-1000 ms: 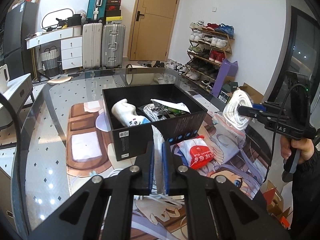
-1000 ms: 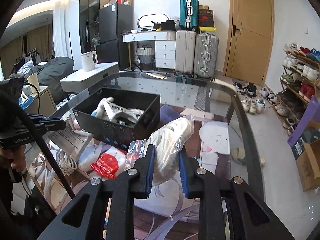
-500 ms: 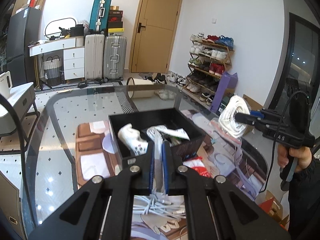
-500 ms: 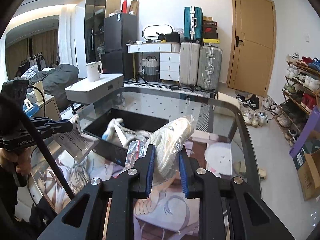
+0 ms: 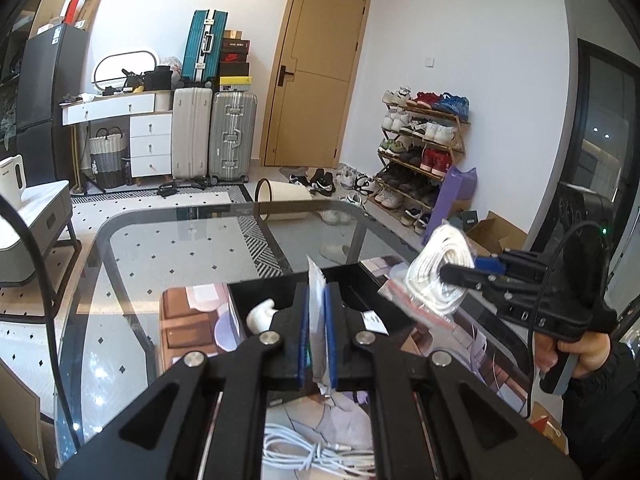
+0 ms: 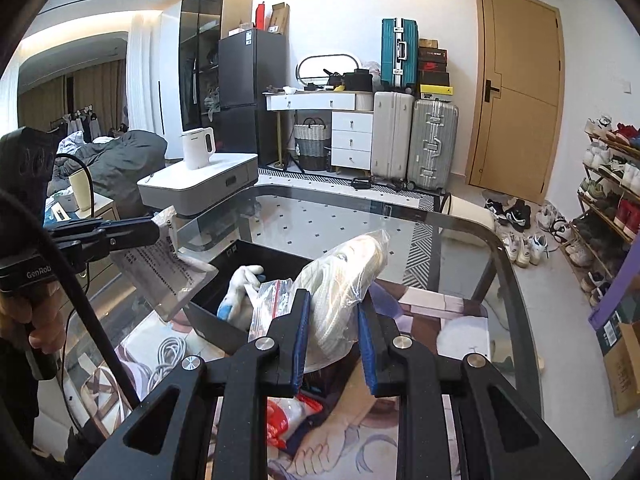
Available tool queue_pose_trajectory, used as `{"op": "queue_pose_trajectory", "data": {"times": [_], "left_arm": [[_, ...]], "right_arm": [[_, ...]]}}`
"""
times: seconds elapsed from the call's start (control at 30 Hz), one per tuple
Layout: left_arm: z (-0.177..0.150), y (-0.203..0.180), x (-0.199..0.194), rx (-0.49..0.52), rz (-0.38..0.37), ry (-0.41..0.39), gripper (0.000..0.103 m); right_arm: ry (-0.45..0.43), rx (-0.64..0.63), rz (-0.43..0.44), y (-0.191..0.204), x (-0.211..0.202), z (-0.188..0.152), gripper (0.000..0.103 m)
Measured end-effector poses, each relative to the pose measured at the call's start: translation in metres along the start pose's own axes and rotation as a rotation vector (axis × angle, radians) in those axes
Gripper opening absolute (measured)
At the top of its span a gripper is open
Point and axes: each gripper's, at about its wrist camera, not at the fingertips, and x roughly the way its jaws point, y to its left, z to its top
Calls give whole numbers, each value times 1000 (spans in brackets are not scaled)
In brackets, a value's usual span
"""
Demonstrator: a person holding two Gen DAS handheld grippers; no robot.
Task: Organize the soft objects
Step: 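Carry the sachet with the left tool while the right tool carries the rope bag into the box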
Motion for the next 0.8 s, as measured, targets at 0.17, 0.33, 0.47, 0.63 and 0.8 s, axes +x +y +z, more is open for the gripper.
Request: {"op": "queue_pose_trajectory", "data": {"times": [0.17, 0.33, 0.47, 0.63, 0.8], "left_arm": [[5, -1, 10, 2, 3, -10, 5], [6, 2, 24, 1, 11, -5, 5], [4, 3, 35, 1, 30, -1, 5], [4, 6, 47, 2, 63, 5, 5], [1, 6, 58, 8, 96, 13, 5]], "right_arm": [[-2, 16, 13, -2, 13, 4, 22], [1, 17, 20, -2, 29, 11, 22], [8, 17, 28, -1, 36, 14, 22], [23, 17, 40, 0, 50, 17, 22], [40, 10, 47, 1, 63, 19, 22]]}}
